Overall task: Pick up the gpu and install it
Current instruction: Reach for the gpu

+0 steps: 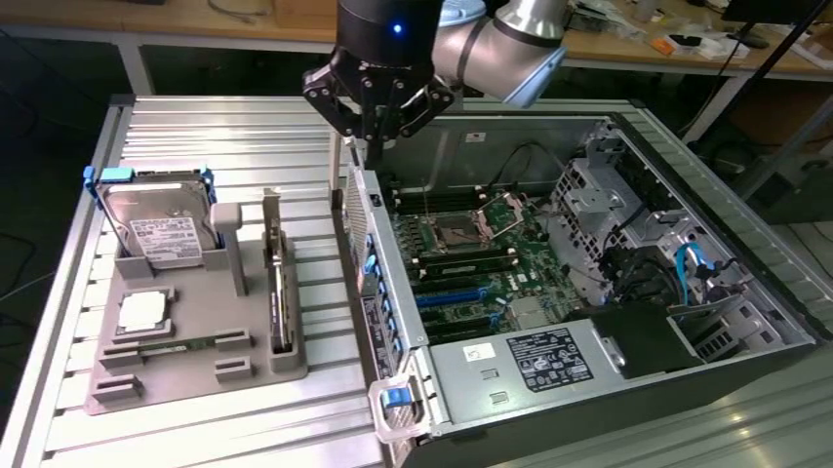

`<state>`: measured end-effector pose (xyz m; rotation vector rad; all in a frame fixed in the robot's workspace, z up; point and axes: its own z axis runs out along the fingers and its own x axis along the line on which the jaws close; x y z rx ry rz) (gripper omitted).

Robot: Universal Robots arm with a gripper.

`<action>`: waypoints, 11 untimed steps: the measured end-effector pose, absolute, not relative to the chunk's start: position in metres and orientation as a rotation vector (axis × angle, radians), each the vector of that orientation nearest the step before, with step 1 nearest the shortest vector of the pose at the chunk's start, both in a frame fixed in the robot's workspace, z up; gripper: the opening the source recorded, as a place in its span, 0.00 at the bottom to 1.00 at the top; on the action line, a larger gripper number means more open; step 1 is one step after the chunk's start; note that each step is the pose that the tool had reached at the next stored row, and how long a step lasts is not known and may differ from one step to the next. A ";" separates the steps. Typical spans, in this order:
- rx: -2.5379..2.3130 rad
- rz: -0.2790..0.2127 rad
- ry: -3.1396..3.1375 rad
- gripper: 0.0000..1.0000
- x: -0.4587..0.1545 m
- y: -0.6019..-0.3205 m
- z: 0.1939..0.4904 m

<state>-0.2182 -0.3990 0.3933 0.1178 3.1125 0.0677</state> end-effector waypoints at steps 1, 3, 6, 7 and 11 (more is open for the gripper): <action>0.118 0.068 3.112 0.11 -0.220 -0.399 0.393; 0.118 0.068 3.112 0.11 -0.225 -0.399 0.393; 0.118 0.068 3.113 0.11 -0.232 -0.399 0.393; 0.118 0.068 3.113 0.11 -0.234 -0.399 0.393; 0.118 0.068 3.112 0.11 -0.246 -0.399 0.393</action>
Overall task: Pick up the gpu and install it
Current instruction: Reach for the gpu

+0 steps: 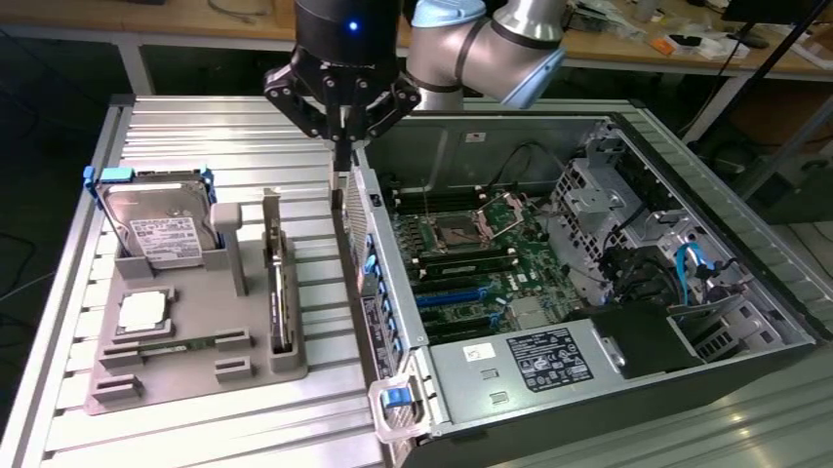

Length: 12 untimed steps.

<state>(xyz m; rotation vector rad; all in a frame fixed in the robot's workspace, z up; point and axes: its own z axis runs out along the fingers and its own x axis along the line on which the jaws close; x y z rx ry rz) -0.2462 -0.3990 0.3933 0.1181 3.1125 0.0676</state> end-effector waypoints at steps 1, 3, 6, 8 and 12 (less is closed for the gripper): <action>0.118 0.068 3.112 0.11 -0.250 -0.399 0.393; 0.118 0.068 3.113 0.11 -0.260 -0.399 0.393; 0.118 0.068 3.112 0.11 -0.268 -0.399 0.393; 0.118 0.068 3.112 0.11 -0.273 -0.399 0.393; 0.118 0.068 3.113 0.11 -0.283 -0.399 0.393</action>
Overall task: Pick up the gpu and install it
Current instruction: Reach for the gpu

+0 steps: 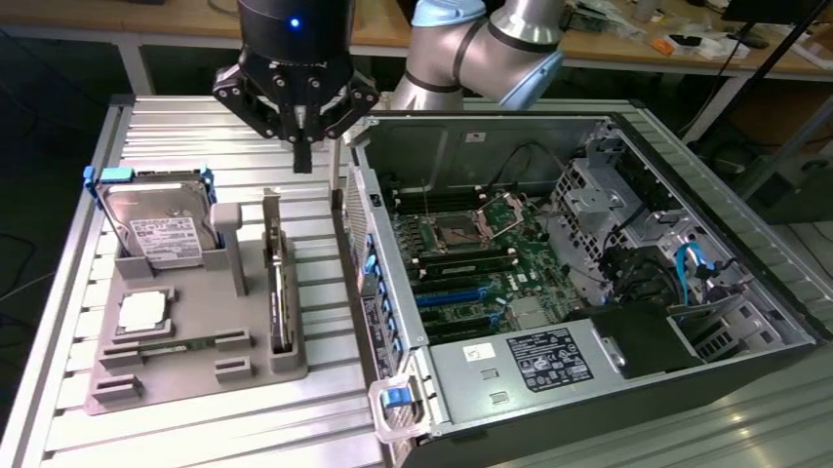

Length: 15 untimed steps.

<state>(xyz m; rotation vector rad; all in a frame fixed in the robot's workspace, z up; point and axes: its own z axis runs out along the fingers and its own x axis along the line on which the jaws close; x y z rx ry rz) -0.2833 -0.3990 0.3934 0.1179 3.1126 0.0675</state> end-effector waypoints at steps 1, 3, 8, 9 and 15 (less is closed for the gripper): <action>0.118 0.068 3.113 0.11 -0.286 -0.399 0.393; 0.118 0.068 3.112 0.11 -0.290 -0.399 0.393; 0.118 0.067 3.113 0.11 -0.302 -0.399 0.393; 0.118 0.068 3.113 0.11 -0.304 -0.399 0.393; 0.118 0.068 3.112 0.11 -0.317 -0.399 0.393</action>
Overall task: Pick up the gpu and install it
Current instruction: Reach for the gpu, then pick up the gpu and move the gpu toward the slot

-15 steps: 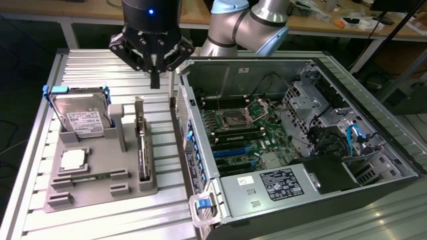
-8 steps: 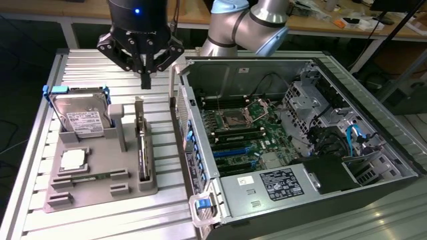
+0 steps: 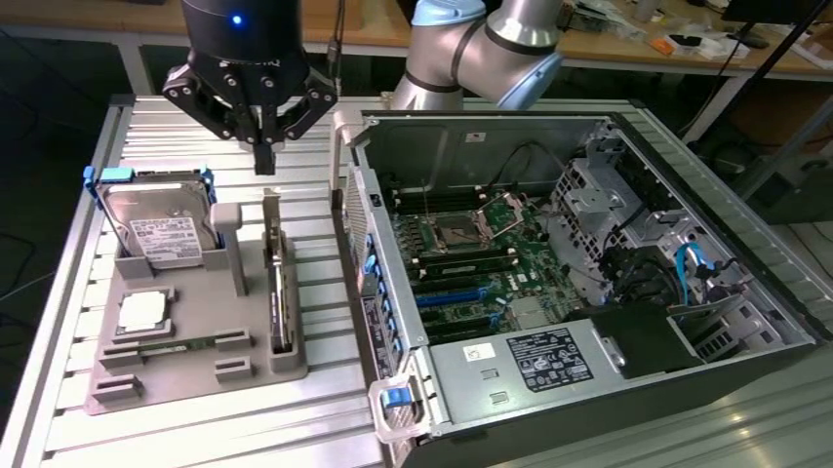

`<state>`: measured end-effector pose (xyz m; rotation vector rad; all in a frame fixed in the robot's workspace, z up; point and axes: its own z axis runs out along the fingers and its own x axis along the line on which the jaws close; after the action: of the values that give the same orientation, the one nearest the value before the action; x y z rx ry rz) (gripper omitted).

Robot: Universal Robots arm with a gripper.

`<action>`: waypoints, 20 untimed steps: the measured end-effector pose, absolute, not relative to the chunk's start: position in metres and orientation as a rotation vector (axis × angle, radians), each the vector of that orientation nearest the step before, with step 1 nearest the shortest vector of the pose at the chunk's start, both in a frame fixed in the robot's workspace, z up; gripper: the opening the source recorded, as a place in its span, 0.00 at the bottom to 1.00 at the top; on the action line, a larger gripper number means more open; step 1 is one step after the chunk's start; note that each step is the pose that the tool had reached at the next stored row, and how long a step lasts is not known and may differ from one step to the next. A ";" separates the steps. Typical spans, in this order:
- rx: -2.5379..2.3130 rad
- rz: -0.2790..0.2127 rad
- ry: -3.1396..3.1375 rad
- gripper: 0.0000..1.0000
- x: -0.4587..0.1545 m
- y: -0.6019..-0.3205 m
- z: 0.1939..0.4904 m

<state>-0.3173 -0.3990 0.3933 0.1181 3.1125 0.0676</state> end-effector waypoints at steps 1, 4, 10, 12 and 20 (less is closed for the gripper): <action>0.118 0.068 3.112 0.11 -0.319 -0.399 0.393; 0.118 0.068 3.113 0.11 -0.320 -0.399 0.393; 0.118 0.068 3.112 0.11 -0.320 -0.399 0.393; 0.118 0.068 3.112 0.11 -0.320 -0.399 0.393; 0.118 0.068 3.112 0.24 -0.320 -0.399 0.393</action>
<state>-0.3199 -0.3991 0.3933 0.1180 3.1125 0.0680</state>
